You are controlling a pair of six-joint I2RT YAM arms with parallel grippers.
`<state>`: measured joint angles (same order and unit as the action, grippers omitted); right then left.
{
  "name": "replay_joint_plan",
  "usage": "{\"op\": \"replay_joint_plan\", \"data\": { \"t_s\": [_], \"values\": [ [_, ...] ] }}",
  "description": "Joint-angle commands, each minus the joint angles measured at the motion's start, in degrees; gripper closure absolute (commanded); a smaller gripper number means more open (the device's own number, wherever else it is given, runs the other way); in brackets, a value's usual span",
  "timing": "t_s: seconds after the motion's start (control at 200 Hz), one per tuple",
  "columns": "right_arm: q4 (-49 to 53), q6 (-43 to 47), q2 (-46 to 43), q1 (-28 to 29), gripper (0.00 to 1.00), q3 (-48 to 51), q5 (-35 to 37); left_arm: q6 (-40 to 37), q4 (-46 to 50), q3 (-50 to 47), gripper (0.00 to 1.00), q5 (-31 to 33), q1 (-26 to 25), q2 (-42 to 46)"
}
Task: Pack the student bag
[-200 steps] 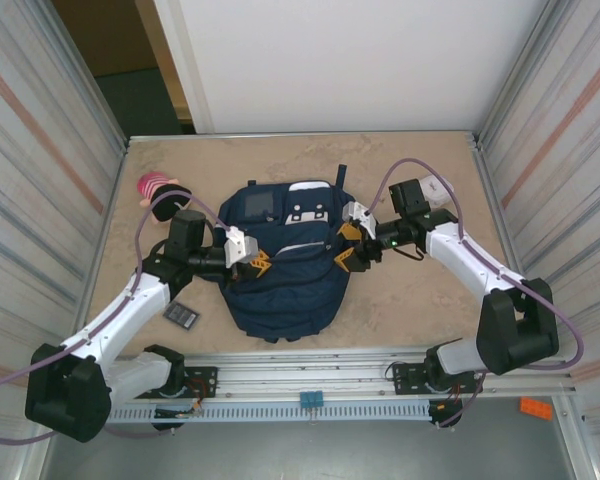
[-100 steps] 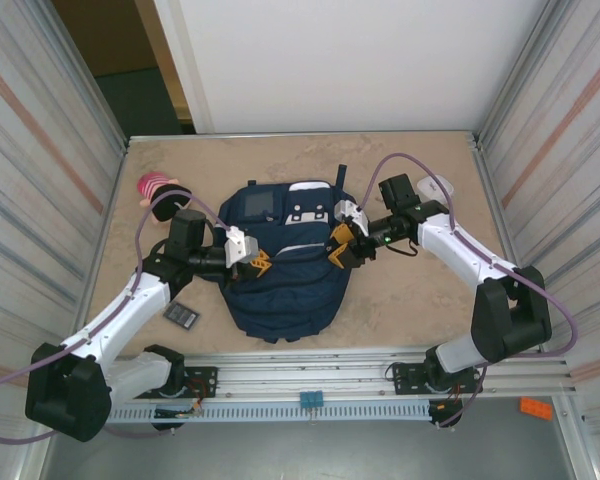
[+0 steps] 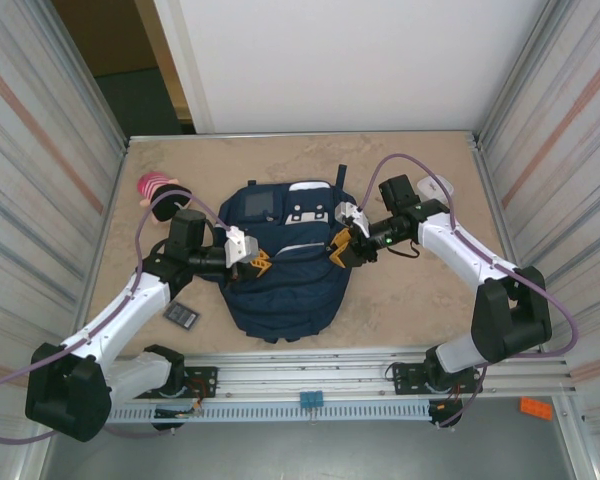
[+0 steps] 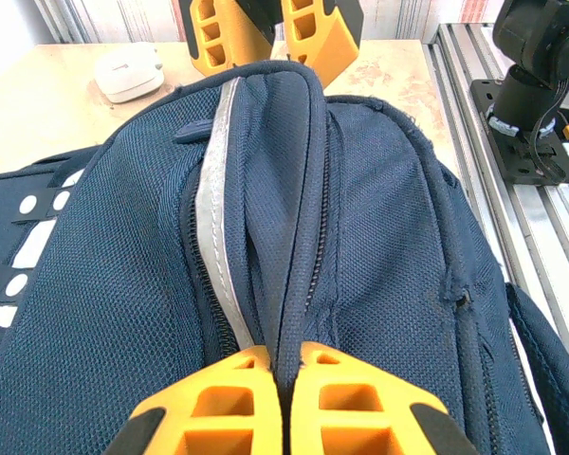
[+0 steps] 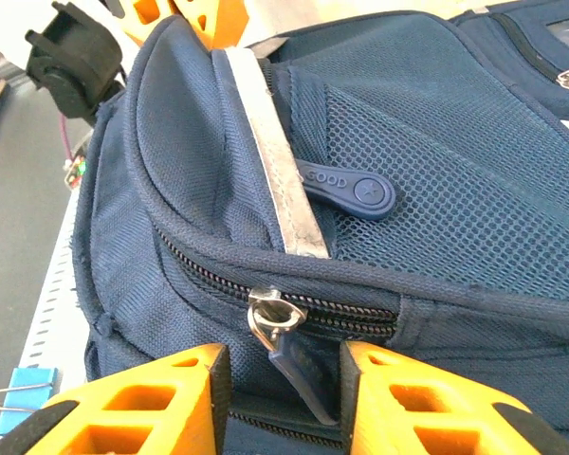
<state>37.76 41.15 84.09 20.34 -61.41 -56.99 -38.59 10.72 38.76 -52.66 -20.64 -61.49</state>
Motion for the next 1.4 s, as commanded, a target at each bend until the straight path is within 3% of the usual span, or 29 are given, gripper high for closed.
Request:
{"op": "replay_joint_plan", "data": {
  "t_s": [0.0,0.1,0.241,0.436,0.656,0.787,0.932,0.982,1.158,1.393],
  "values": [
    [3.27,0.02,0.19,0.31,0.64,-2.63,-3.45,-0.06,-5.49,2.82,1.0,-5.52,-0.19,1.23],
    [5.09,0.6,0.19,0.23,0.65,-2.86,-4.29,-0.05,-5.5,2.8,1.0,-5.34,-0.19,1.37],
    [6.55,0.8,0.61,0.38,0.75,-2.88,-4.45,-0.35,-4.78,2.67,1.0,-5.53,-0.19,1.22],
    [7.15,0.79,1.25,0.48,0.65,-3.03,-3.05,-0.15,-5.3,2.69,1.0,-5.58,-0.19,1.36],
    [7.42,0.36,3.35,1.45,0.71,-4.54,-4.04,0.49,-6.17,2.66,1.0,-5.75,-0.19,1.19],
    [5.82,-1.6,3.37,2.6,0.67,-3.88,1.05,1.4,-7.37,2.32,1.0,-5.86,-0.2,1.43],
    [5.06,-4.19,2.69,2.78,0.93,-3.55,4.36,2.98,-7.87,2.44,1.0,-4.73,-0.19,1.44],
    [4.96,-5.32,1.52,2.79,0.98,-3.26,5.15,4.71,-7.8,2.75,1.0,-2.4,-0.32,1.4],
    [4.78,-11.42,-2.58,2.82,0.98,-2.33,8.48,7.39,-4.65,4.22,1.0,8.78,-1.72,1.31],
    [6.44,-22.96,-4.35,5.87,0.96,-4.44,9.54,11.69,-5.88,5.45,1.0,27.92,-8.48,1.77]
  ]
}}
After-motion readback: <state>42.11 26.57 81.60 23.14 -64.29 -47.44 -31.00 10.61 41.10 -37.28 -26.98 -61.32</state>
